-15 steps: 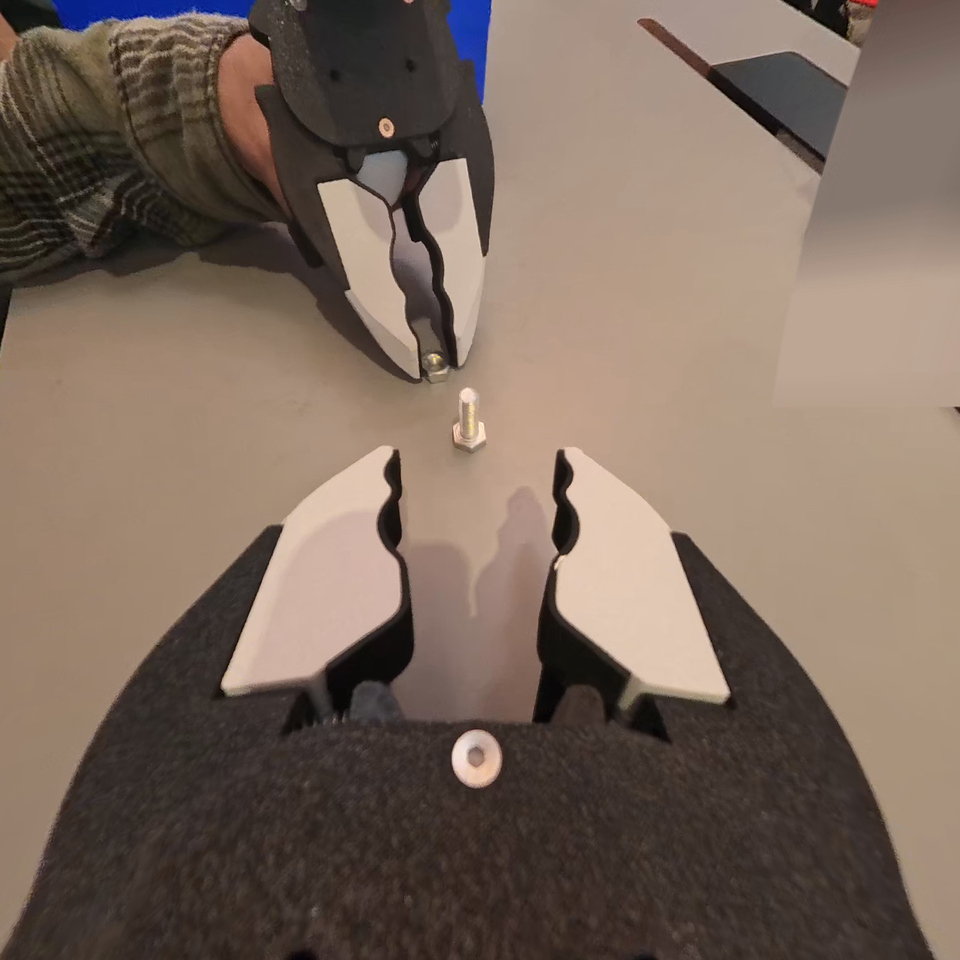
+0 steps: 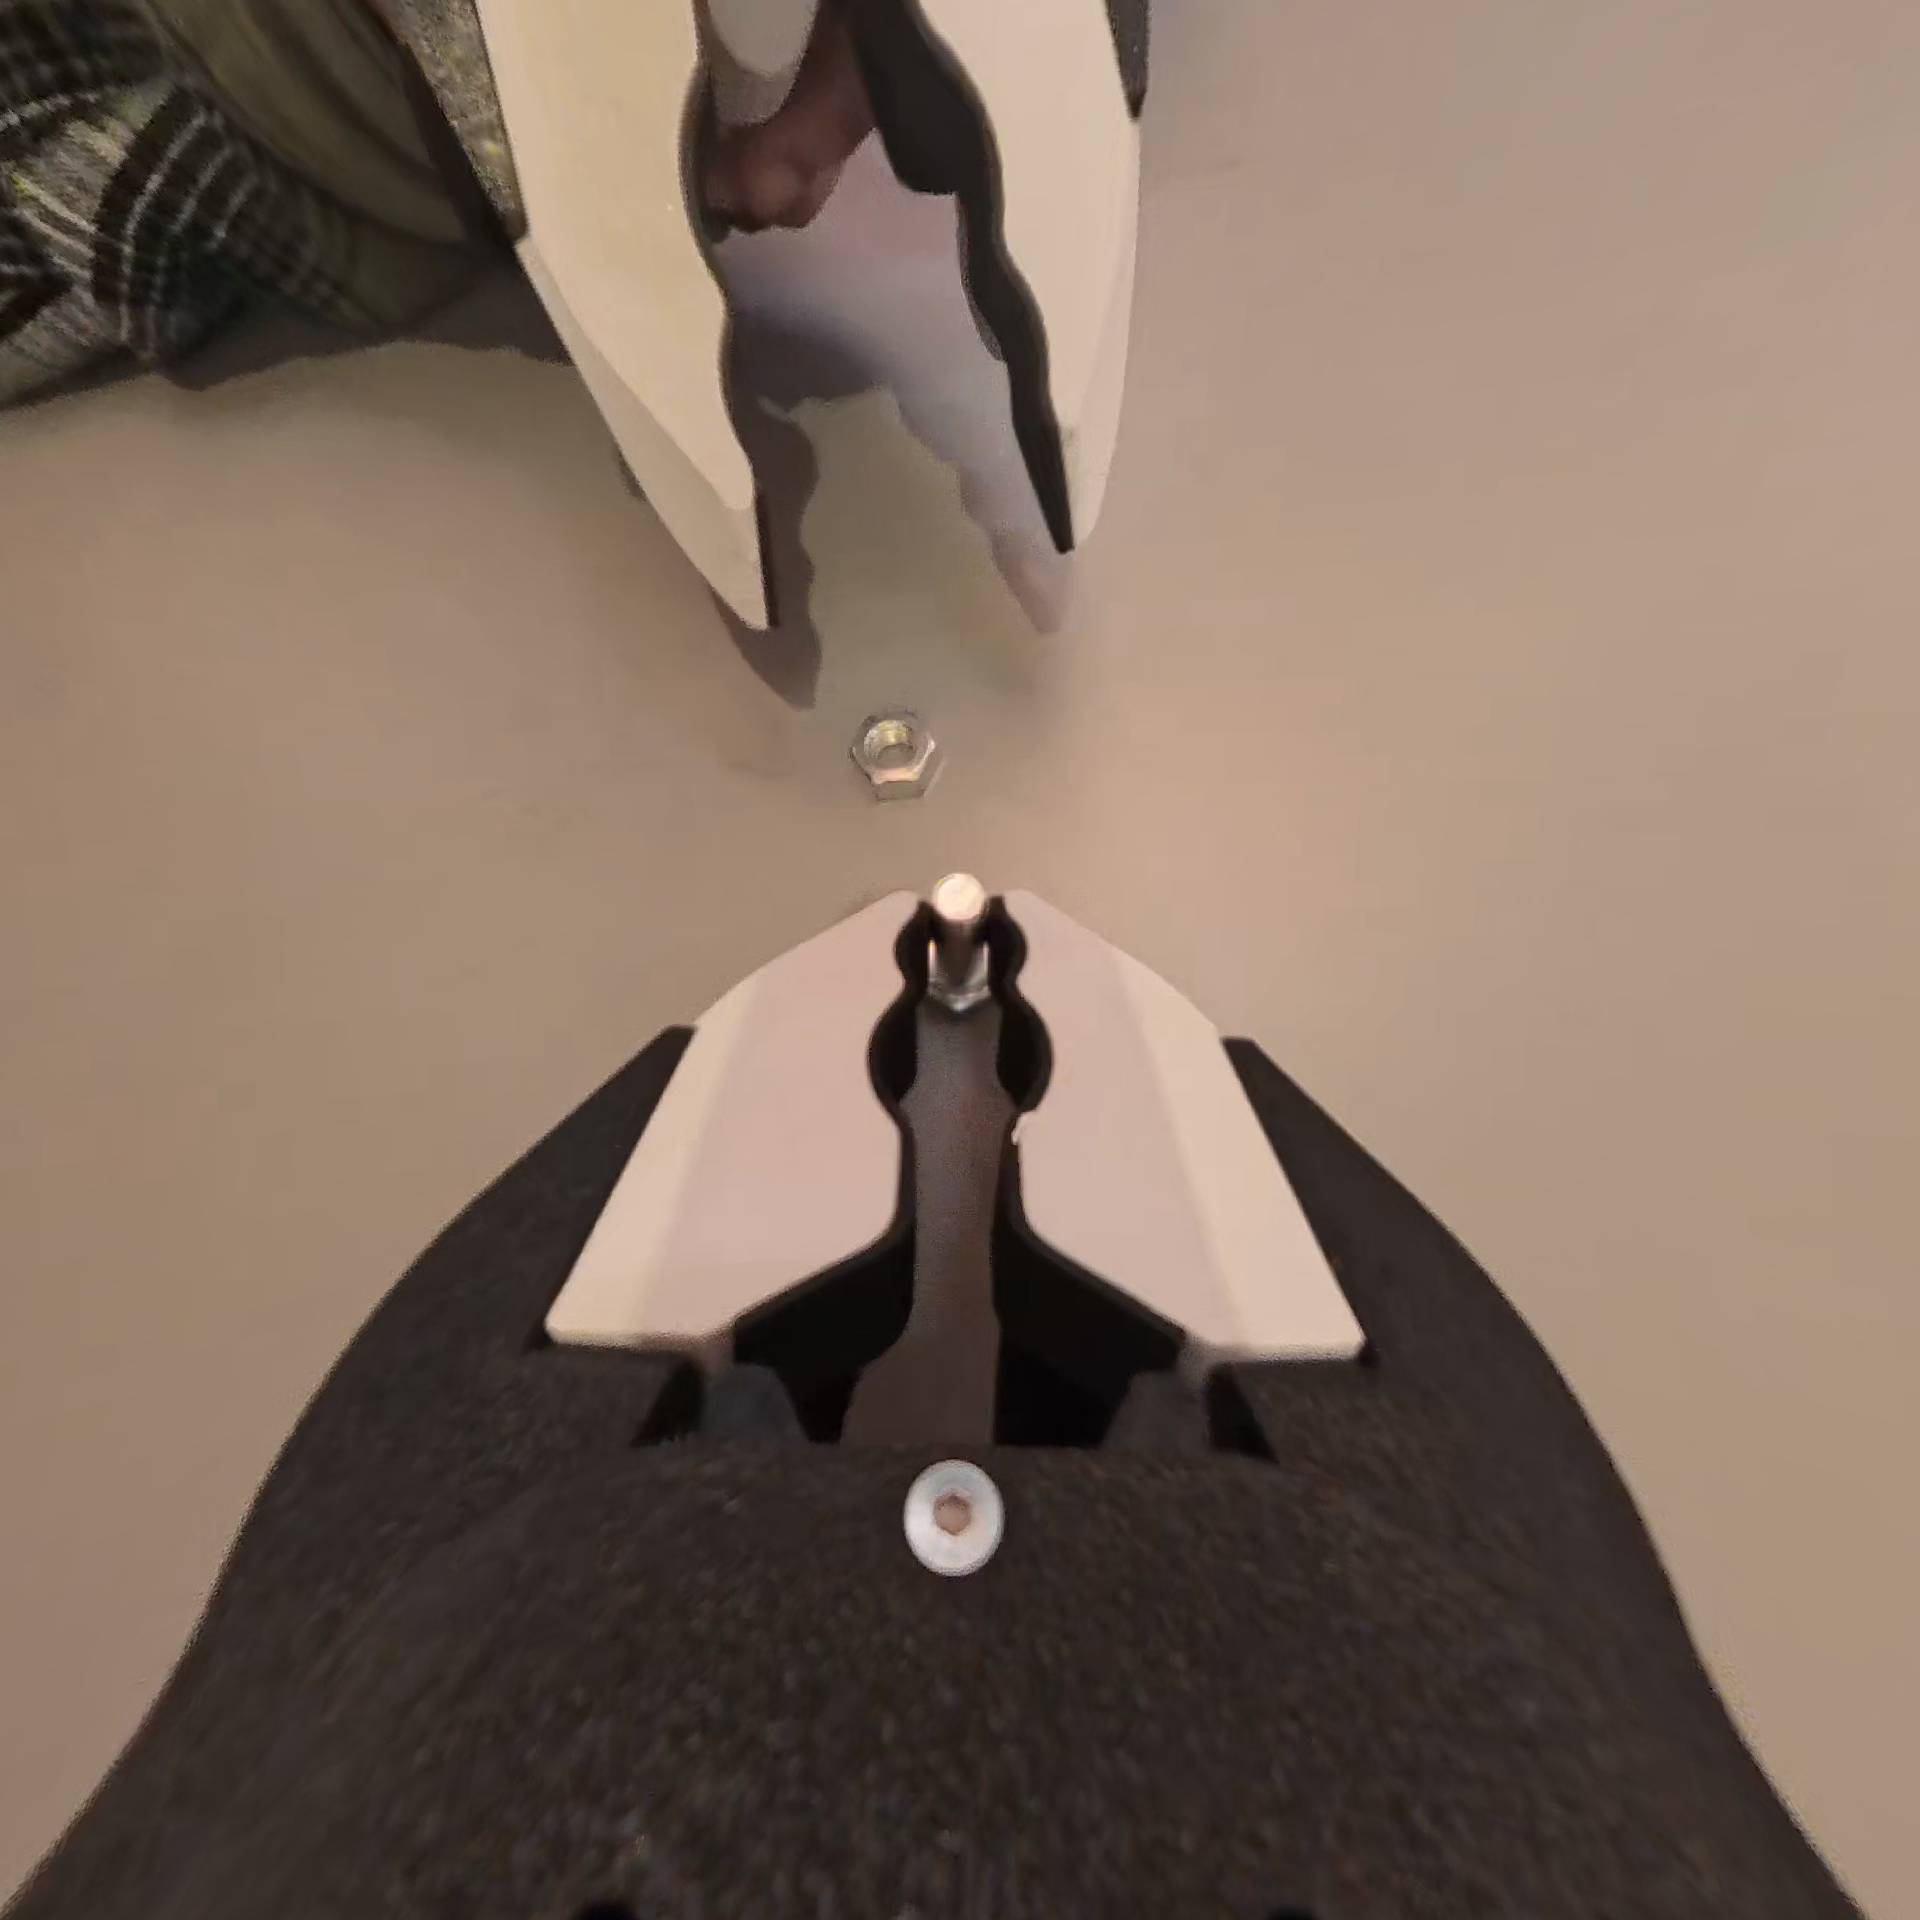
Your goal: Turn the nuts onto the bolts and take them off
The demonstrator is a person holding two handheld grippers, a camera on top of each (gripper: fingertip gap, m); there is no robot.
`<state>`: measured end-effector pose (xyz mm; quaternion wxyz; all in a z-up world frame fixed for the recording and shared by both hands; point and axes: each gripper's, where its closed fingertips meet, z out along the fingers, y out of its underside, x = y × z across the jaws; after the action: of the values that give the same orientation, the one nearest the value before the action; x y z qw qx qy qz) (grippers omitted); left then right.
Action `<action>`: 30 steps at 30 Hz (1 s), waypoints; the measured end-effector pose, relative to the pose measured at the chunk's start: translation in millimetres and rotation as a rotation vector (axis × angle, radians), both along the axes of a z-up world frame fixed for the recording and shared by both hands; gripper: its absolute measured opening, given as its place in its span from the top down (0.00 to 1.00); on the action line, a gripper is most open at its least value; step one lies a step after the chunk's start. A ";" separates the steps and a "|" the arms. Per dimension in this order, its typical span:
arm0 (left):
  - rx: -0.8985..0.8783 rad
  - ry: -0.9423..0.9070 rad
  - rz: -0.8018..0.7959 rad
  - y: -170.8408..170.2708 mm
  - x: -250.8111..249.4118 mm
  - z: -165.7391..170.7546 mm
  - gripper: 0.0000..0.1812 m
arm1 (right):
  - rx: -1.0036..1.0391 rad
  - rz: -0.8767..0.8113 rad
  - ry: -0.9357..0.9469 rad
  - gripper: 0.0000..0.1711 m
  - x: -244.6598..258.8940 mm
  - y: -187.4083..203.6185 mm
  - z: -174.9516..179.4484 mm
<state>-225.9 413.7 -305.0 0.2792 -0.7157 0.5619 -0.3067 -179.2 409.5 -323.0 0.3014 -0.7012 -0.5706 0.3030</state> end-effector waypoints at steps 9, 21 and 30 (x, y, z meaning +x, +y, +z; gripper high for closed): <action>0.012 -0.205 0.029 0.7 23.2 26.6 0.73 | -0.074 0.002 0.131 0.95 -1.5 2.6 62.6; -0.054 -0.408 -0.034 -21.0 50.5 53.0 0.79 | -0.117 0.077 0.192 0.95 -20.0 -10.6 90.9; -0.049 -0.421 -0.049 -22.8 50.3 54.4 0.88 | -0.119 0.106 0.215 0.95 -24.5 -14.4 93.8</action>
<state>-175.6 390.8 -250.7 0.3652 -0.6288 0.5007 -0.4696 -203.6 395.1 -229.1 0.3023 -0.6502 -0.5523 0.4252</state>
